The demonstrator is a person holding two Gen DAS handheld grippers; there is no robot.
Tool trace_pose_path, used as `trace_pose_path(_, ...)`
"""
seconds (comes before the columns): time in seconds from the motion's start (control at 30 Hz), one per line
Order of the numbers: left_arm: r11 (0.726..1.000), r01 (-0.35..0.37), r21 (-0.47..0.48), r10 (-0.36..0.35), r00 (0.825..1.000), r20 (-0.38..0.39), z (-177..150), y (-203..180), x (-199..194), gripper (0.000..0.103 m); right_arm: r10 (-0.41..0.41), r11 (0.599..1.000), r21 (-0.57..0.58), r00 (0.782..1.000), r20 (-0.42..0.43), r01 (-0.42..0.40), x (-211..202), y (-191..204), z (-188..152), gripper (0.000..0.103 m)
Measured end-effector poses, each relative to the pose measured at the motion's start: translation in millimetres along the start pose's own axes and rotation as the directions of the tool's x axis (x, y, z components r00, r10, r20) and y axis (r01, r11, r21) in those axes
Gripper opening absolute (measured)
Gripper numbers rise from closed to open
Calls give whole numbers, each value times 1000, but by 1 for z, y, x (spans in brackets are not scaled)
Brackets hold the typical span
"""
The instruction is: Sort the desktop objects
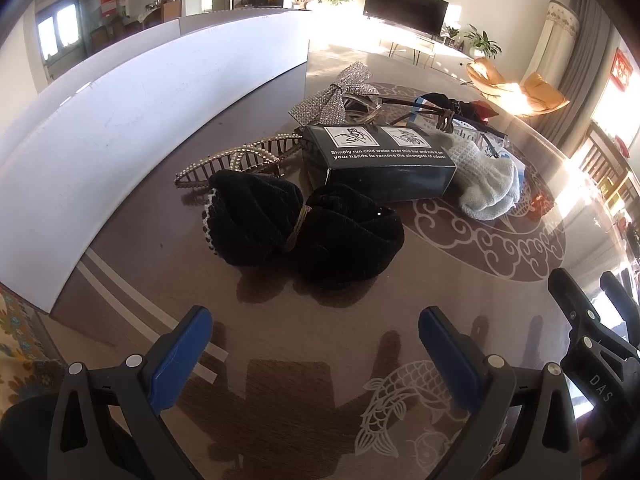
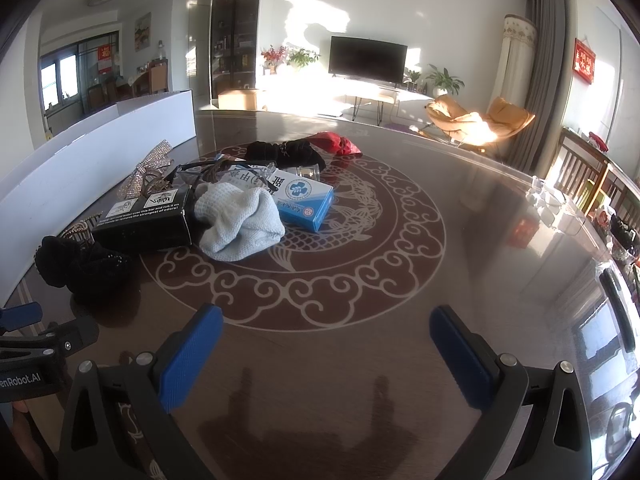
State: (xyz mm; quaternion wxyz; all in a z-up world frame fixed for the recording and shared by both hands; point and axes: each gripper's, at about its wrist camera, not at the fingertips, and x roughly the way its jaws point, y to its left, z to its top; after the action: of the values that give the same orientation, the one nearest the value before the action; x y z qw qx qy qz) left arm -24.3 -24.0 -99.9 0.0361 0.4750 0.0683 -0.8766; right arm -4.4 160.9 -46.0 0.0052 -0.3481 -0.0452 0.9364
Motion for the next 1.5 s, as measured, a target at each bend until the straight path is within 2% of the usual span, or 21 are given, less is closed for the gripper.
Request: trace_pose_path(1.5,1000,7,-11,-7,1000,-28,-3,4,4,103,1,1000,5,1000,-12,-1,2,-1,-3,103)
